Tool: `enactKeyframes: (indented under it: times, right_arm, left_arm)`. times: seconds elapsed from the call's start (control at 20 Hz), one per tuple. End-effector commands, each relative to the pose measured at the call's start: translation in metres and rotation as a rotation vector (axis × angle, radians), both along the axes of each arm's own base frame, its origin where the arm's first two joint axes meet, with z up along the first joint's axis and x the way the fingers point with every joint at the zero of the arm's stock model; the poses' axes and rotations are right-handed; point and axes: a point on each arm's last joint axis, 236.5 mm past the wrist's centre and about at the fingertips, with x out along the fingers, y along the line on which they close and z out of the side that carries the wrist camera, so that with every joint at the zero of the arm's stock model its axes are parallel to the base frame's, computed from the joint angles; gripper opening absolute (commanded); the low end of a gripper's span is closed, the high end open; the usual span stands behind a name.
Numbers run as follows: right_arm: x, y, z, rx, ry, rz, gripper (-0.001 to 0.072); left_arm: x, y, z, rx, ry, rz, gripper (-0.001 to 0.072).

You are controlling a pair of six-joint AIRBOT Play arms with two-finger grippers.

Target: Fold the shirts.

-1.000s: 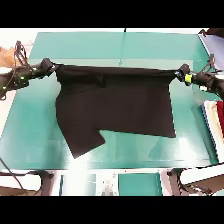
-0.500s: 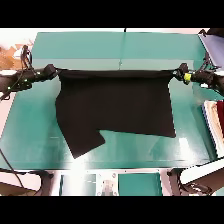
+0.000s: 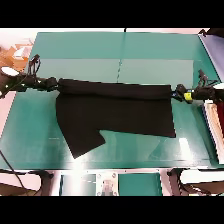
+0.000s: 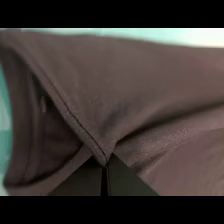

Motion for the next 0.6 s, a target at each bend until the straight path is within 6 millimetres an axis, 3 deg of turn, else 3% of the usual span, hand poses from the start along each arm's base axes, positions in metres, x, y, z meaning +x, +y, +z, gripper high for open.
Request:
enactKeyframes:
  times: [0.0, 0.2, 0.25, 0.3, 0.35, 0.4, 0.45, 0.5, 0.55]
  right_arm:
    - [-0.027, 0.006, -0.025, 0.003, 0.073, -0.003, 0.0015]
    - [-0.032, 0.009, -0.028, 0.017, 0.093, -0.013, 0.0018]
    - [-0.035, 0.01, -0.028, 0.023, 0.103, -0.003, 0.0158]
    - [-0.041, 0.009, -0.028, 0.029, 0.136, 0.002, 0.0384]
    - [-0.053, 0.005, -0.028, 0.032, 0.198, 0.002, 0.04]
    - [-0.065, -0.001, -0.026, 0.027, 0.262, -0.001, 0.0398]
    - [-0.078, -0.009, -0.021, 0.013, 0.322, -0.01, 0.0312]
    - [-0.089, -0.016, -0.014, -0.003, 0.352, -0.016, 0.0101]
    - [-0.095, -0.022, -0.006, -0.026, 0.358, -0.029, 0.0017]
  left_arm:
    - [-0.014, 0.006, -0.012, 0.043, 0.068, -0.016, 0.0021]
    - [-0.024, 0.001, -0.019, 0.014, 0.126, -0.026, 0.0022]
    - [-0.03, -0.003, -0.018, 0.002, 0.149, -0.041, 0.0023]
    - [-0.038, -0.007, -0.018, -0.014, 0.181, -0.058, 0.0138]
    - [-0.045, -0.007, -0.016, -0.025, 0.222, -0.055, 0.0421]
    - [-0.053, -0.004, -0.015, -0.031, 0.277, -0.036, 0.0456]
    - [-0.063, 0.002, -0.012, -0.029, 0.331, -0.036, 0.0455]
    - [-0.076, 0.007, -0.007, -0.032, 0.395, -0.041, 0.0344]
    - [-0.091, 0.011, -0.001, -0.039, 0.456, -0.066, 0.0046]
